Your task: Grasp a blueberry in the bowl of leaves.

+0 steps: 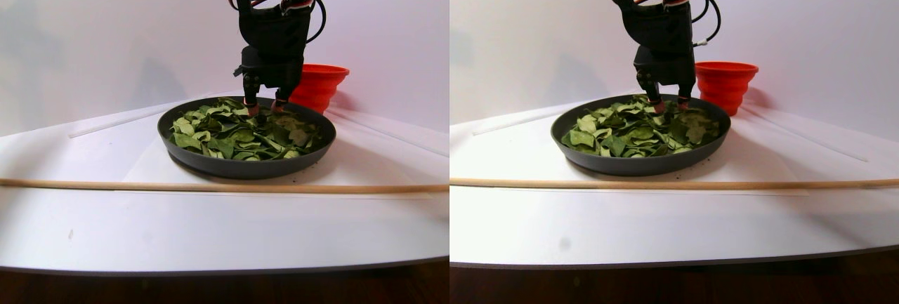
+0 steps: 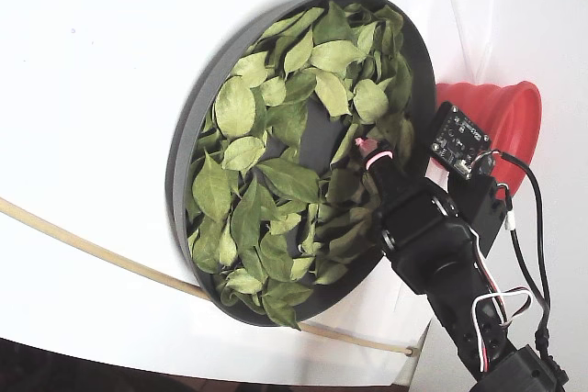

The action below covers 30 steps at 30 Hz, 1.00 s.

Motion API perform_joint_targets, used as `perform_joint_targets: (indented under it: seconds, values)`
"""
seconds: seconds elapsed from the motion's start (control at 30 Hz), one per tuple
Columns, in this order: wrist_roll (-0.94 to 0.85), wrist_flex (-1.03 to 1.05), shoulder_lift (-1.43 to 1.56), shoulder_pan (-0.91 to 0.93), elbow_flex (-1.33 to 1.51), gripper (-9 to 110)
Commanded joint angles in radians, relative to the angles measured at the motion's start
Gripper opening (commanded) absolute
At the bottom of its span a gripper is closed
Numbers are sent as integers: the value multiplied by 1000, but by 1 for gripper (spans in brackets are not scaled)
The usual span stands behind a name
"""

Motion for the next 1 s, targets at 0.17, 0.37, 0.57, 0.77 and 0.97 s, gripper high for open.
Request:
perform_joint_targets:
  seconds: [0.17,0.37,0.57,0.77,0.97]
  values:
    - [12,-37,-5,-3,-69,18]
    - [28,-41,-18,-6,-81,19]
    - [38,-43,-25,-9,-91,19]
    - [40,-61,-49,-9,-98,19]
    - [52,-64,-64,-9,-114,19]
